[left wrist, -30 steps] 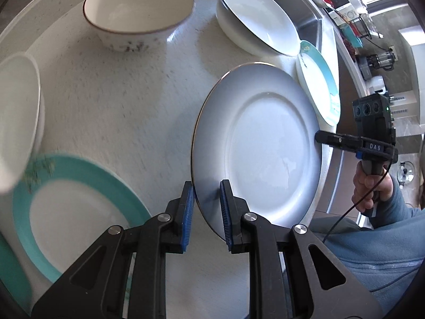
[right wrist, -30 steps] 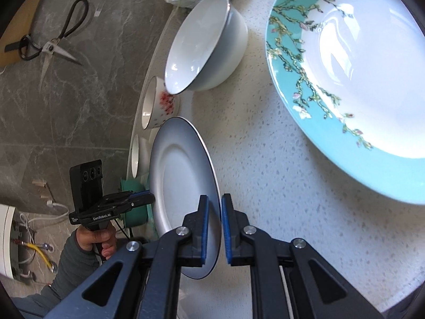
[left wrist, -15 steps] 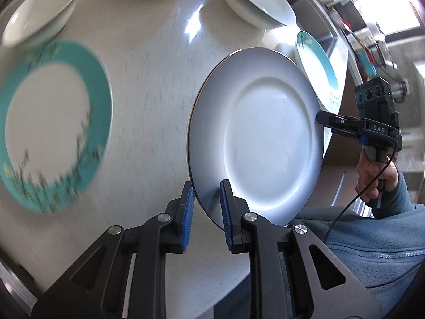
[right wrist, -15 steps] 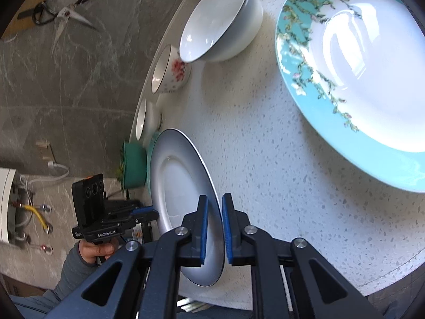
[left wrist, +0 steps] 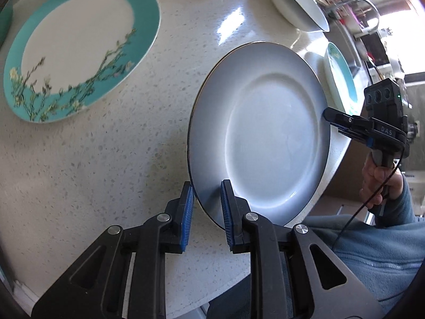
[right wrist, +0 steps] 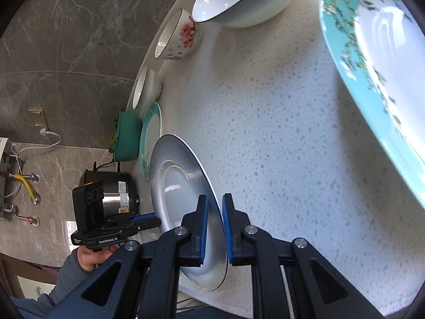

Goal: Organize plates and bowls

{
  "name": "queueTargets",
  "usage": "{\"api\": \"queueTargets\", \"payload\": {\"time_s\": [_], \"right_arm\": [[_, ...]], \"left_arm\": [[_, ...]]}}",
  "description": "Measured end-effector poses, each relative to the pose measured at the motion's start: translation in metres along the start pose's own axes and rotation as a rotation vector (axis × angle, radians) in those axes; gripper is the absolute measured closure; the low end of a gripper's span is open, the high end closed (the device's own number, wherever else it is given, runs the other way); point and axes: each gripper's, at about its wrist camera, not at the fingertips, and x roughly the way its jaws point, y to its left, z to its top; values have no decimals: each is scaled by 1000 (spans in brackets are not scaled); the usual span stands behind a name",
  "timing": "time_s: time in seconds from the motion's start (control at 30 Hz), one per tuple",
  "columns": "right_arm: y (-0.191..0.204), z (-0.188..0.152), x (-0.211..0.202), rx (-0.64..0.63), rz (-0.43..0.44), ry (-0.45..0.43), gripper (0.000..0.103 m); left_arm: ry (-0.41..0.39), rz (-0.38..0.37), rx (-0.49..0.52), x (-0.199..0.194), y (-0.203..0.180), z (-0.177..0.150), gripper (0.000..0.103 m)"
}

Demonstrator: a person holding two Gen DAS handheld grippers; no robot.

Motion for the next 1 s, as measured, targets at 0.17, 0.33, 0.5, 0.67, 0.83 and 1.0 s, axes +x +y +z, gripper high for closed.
{"api": "queueTargets", "payload": {"time_s": [0.17,0.33,0.5,0.67,0.83,1.0], "right_arm": [[-6,10,6,8,-20,-6,88],[-8,9,11,13,-40,4,89],[-11,8,14,18,-41,6,89],[-9,9,17,-13,-46,13,88],[-3,8,17,-56,-54,15,76],[12,5,4,-127,-92,-6,47]], "left_arm": [[-7,-6,-4,12,-4,-7,85],[-5,-12,-20,19,3,-10,84],[-18,-13,-29,16,8,-11,84],[-52,-8,-45,10,10,-12,84],[-130,-6,-73,-4,12,-24,77],[-336,-23,-152,-38,11,-47,24]]}}
